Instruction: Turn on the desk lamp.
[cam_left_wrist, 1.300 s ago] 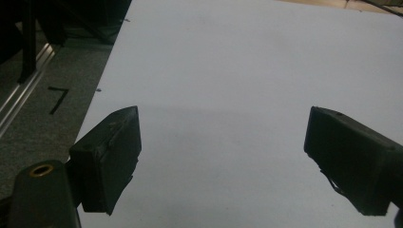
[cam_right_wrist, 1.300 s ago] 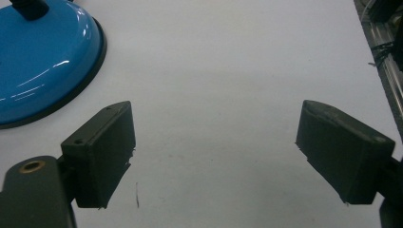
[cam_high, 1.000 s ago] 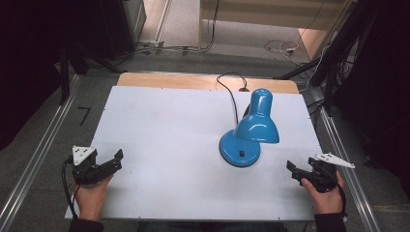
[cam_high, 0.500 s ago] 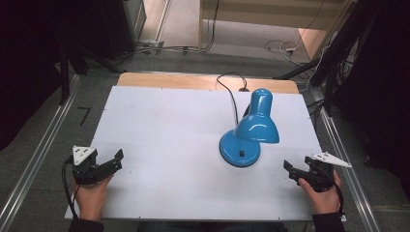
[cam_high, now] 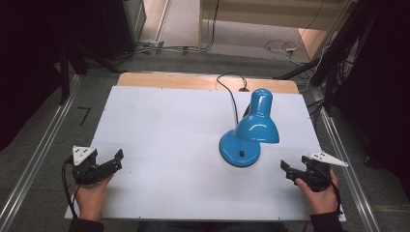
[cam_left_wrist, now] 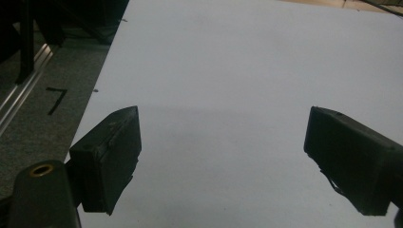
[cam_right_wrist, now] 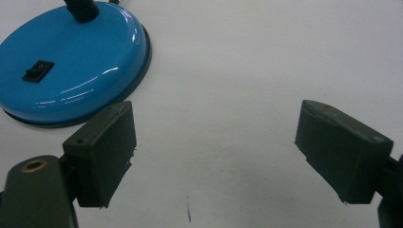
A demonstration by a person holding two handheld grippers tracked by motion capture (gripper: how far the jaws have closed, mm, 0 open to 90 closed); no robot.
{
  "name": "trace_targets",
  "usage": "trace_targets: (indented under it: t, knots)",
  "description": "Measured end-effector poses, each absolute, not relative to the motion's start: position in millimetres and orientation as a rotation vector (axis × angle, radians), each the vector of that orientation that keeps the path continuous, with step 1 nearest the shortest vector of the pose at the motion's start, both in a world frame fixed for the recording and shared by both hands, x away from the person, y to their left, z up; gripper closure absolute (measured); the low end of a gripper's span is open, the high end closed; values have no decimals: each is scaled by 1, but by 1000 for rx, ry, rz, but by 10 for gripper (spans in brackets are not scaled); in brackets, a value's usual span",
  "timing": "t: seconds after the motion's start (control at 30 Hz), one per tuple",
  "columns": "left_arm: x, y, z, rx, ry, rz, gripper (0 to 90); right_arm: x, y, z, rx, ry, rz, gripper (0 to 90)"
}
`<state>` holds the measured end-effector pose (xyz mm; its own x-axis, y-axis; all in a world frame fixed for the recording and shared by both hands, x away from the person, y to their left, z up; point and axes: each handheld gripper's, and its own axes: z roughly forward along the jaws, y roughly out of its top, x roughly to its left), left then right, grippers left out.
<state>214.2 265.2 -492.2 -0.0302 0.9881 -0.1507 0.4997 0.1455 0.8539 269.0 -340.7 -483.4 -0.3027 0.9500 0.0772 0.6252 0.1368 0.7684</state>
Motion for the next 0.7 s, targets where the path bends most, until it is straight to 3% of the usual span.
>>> trace_targets:
  t: [0.7]
  knots:
    - [215,264,-492,1466,1639,787,126,271,-324,-481,1489,1995,1000,128]
